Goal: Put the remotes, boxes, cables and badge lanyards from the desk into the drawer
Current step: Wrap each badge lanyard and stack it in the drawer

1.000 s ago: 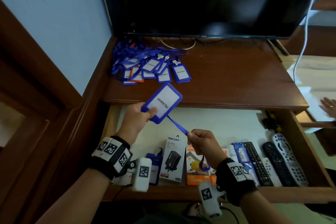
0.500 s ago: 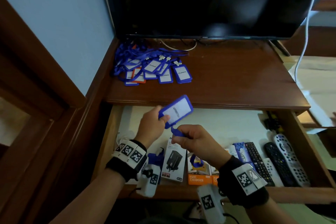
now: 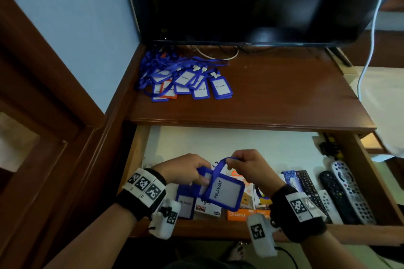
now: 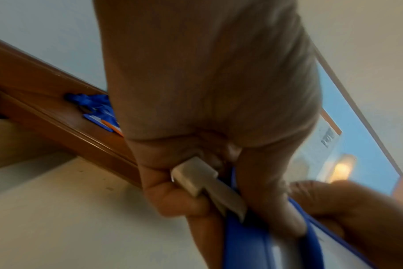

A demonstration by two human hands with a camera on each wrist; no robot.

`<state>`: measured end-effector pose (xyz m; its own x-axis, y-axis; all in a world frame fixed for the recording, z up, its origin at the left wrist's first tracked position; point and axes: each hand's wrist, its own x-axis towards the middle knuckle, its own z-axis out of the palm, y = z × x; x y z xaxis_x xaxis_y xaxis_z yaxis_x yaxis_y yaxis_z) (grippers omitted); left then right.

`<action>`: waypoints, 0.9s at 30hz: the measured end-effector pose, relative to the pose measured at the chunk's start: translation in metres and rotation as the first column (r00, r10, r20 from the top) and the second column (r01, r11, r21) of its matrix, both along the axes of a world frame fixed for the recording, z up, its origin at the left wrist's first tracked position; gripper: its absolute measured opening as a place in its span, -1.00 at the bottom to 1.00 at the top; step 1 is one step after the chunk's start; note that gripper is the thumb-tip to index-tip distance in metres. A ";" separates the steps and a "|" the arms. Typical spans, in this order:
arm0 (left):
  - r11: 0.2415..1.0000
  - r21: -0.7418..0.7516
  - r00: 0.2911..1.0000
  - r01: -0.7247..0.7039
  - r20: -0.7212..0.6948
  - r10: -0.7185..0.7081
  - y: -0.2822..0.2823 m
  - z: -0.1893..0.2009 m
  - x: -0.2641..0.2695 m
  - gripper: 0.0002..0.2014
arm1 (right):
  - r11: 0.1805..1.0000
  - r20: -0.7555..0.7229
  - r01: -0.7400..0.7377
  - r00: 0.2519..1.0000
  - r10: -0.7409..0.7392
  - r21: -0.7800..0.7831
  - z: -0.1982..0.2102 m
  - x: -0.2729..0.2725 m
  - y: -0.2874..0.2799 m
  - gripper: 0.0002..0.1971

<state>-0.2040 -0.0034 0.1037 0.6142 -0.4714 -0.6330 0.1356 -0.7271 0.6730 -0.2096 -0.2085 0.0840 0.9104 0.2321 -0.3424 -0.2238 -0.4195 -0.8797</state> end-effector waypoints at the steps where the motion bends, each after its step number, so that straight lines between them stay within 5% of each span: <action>1: 0.998 -0.052 0.999 -0.023 -0.039 0.021 0.003 0.002 0.001 -0.82 | 1.000 -0.027 -0.008 1.000 0.008 0.011 -0.002 0.000 0.000 -0.73; 4: 0.951 -0.280 0.989 -0.130 -0.105 0.104 0.013 0.003 0.004 -0.84 | 0.991 -0.089 -0.021 0.995 0.033 0.132 -0.006 -0.004 0.000 -0.75; 7: 0.793 -0.520 0.947 -0.318 -0.134 0.292 0.018 -0.002 0.005 -0.79 | 0.971 -0.129 0.006 0.991 0.025 0.238 -0.008 -0.008 0.005 -0.75; 11: 0.436 -0.663 0.744 -0.609 -0.286 0.604 0.011 -0.002 0.009 -0.76 | 0.970 -0.187 0.040 0.982 0.006 0.239 -0.012 -0.004 0.017 -0.66; 13: 0.382 -0.634 0.649 -0.672 -0.257 0.716 0.010 -0.001 0.013 -0.82 | 0.971 -0.188 0.024 0.982 0.021 0.236 -0.010 -0.003 0.021 -0.64; 17: 0.412 -0.479 0.501 -0.775 -0.069 0.863 0.008 -0.008 0.018 -0.92 | 0.984 -0.140 -0.114 0.981 0.133 0.134 0.000 0.000 0.028 -0.65; 19: 0.467 -0.402 0.502 -0.787 0.022 0.865 0.008 -0.016 0.018 -0.94 | 0.977 -0.133 -0.193 0.970 0.203 0.088 0.006 0.001 0.029 -0.66; 23: 0.732 -0.217 0.704 -0.645 0.204 0.681 0.008 -0.028 0.014 -0.98 | 0.943 -0.120 -0.312 0.938 0.325 0.118 0.016 0.004 0.031 -0.71; 27: 0.942 -0.039 0.902 -0.333 0.278 0.330 -0.002 -0.025 0.004 -0.94 | 0.918 -0.005 -0.395 0.918 0.395 -0.001 0.014 0.010 0.030 -0.63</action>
<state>-0.1998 -0.0052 0.0788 0.8847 -0.2049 -0.4187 0.1798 -0.6787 0.7121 -0.1994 -0.1784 0.0982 0.7431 0.5723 -0.3469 -0.0431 -0.4764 -0.8782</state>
